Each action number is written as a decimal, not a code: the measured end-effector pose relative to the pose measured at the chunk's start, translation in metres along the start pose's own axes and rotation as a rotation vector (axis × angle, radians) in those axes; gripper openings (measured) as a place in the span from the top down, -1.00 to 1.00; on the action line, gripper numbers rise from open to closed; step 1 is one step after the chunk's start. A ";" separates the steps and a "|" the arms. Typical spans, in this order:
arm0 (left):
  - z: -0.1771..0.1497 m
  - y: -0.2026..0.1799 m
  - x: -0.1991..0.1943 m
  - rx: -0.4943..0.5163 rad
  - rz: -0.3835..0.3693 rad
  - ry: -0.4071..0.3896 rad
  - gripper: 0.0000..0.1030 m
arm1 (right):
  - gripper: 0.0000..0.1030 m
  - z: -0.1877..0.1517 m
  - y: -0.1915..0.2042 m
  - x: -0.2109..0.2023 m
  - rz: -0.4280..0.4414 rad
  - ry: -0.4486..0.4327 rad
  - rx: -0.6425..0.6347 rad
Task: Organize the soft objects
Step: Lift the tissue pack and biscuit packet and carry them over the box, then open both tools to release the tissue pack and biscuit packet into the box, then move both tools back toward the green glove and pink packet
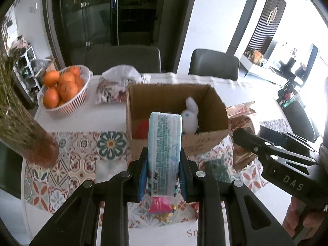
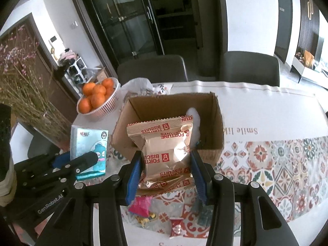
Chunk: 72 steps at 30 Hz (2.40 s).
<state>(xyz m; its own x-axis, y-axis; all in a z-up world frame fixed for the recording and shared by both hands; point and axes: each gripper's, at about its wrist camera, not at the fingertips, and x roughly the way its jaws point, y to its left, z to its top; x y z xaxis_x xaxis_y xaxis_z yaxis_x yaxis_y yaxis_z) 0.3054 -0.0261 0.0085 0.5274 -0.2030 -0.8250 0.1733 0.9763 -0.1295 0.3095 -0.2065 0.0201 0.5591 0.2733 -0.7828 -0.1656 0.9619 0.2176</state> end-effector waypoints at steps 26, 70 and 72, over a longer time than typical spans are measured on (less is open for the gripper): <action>0.067 0.008 0.070 0.003 0.035 0.016 0.48 | 0.07 0.061 -0.030 0.085 0.008 0.088 0.007; 0.031 0.004 0.068 0.009 0.143 0.076 -0.18 | -0.35 0.028 -0.043 0.061 -0.201 0.097 0.019; 0.024 0.003 0.065 0.015 0.151 0.084 -0.21 | -0.39 0.023 -0.042 0.055 -0.215 0.097 0.014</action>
<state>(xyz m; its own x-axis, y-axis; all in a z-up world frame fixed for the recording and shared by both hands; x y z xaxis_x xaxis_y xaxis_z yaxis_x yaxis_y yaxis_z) 0.3599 -0.0386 -0.0321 0.4772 -0.0464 -0.8776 0.1099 0.9939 0.0072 0.3658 -0.2314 -0.0193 0.4997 0.0605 -0.8641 -0.0394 0.9981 0.0470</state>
